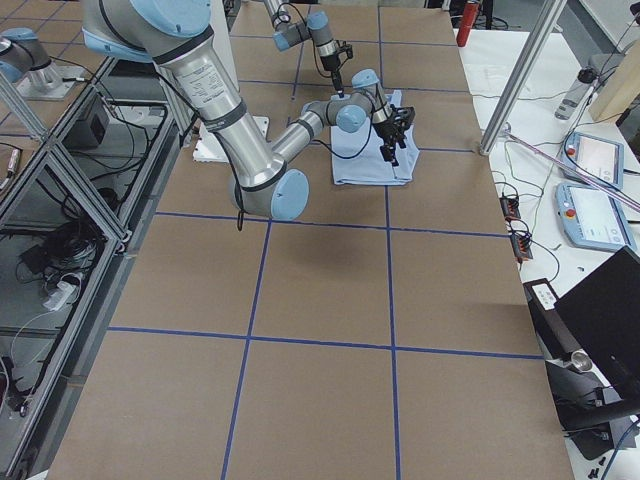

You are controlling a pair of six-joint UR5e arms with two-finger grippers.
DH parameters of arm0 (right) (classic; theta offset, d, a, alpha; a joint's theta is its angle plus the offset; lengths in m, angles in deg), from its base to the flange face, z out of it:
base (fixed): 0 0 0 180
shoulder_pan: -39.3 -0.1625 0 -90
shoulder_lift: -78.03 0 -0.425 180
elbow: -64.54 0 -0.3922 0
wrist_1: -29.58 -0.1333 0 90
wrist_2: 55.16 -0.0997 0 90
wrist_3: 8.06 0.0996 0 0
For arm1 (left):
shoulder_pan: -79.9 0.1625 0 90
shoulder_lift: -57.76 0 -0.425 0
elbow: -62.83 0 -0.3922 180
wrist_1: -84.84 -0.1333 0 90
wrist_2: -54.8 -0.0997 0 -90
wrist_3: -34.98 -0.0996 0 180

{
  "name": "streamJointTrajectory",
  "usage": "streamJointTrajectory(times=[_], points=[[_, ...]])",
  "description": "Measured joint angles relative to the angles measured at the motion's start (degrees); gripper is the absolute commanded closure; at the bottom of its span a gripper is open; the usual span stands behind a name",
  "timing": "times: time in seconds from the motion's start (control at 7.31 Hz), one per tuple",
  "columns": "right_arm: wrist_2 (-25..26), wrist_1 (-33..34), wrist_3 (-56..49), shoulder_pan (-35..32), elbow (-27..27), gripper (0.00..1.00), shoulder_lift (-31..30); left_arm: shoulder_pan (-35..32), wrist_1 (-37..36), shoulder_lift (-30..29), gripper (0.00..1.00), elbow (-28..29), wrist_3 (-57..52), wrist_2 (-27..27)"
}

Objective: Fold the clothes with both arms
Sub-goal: 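Move the left gripper to the folded shirt's side edge nearest it and grasp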

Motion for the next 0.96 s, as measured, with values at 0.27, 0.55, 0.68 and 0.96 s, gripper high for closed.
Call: streamJointTrajectory(times=[0.27, 0.55, 0.68, 0.96], points=[[0.00, 0.05, 0.00, 0.00, -0.01, 0.00, 0.00, 0.57, -0.05, 0.18, 0.40, 0.26, 0.22, -0.18], [0.01, 0.00, -0.06, 0.00, -0.01, 0.00, -0.09, 1.22, -0.06, 0.39, 0.50, 0.41, 0.27, -0.17], [0.01, -0.02, -0.06, 0.00, -0.01, 0.00, -0.17, 1.50, -0.06, 0.42, 0.64, 0.43, 0.31, -0.19], [0.00, 0.01, -0.05, 0.00, -0.01, 0.00, -0.33, 2.31, -0.06, 0.44, 1.00, 0.47, 1.10, -0.29]])
